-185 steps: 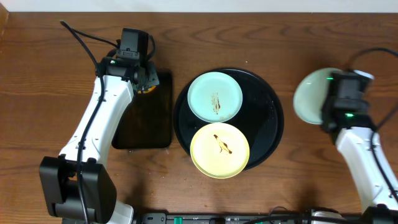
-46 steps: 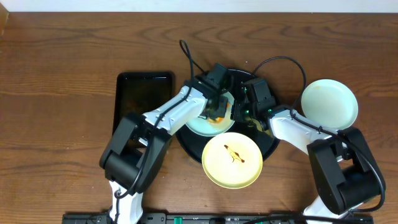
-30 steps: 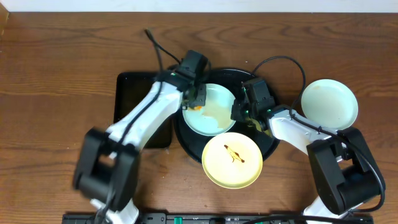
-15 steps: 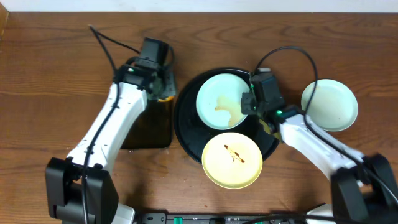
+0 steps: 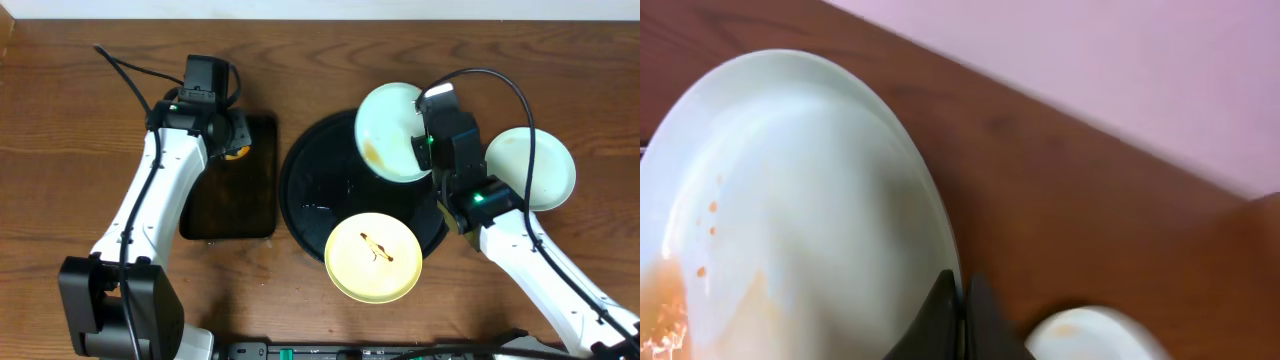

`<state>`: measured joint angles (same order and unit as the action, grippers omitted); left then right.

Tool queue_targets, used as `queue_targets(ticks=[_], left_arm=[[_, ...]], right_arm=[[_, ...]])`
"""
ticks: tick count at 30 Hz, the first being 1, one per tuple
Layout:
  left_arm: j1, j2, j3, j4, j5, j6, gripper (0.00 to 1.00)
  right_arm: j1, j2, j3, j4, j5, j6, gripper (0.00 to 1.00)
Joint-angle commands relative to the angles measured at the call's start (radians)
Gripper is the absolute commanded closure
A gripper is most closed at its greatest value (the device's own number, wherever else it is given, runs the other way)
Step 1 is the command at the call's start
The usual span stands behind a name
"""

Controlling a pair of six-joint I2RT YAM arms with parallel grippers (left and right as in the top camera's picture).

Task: Clean dirty plates on tray and stack at the side
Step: 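Lift the second pale green plate and stack it on the first plate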

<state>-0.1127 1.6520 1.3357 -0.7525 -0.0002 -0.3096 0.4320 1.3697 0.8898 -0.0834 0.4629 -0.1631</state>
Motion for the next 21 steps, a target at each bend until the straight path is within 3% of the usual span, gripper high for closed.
queue_targets(ticks=[1, 10, 15, 21], left_arm=[[0.005, 0.000, 0.007, -0.002, -0.012, 0.017, 0.92], [0.005, 0.000, 0.007, -0.002, -0.012, 0.017, 0.92], [0.005, 0.000, 0.007, -0.002, -0.012, 0.017, 0.92], [0.005, 0.000, 0.007, -0.003, -0.012, 0.016, 0.92]], right_arm=[[0.062, -0.010, 0.003, 0.024, 0.166, -0.275, 0.99], [0.223, -0.010, 0.003, 0.080, 0.316, -0.495, 0.99], [0.230, -0.010, 0.003, 0.103, 0.375, -0.484, 0.99], [0.213, -0.010, 0.003, 0.098, 0.378, -0.336, 0.99]])
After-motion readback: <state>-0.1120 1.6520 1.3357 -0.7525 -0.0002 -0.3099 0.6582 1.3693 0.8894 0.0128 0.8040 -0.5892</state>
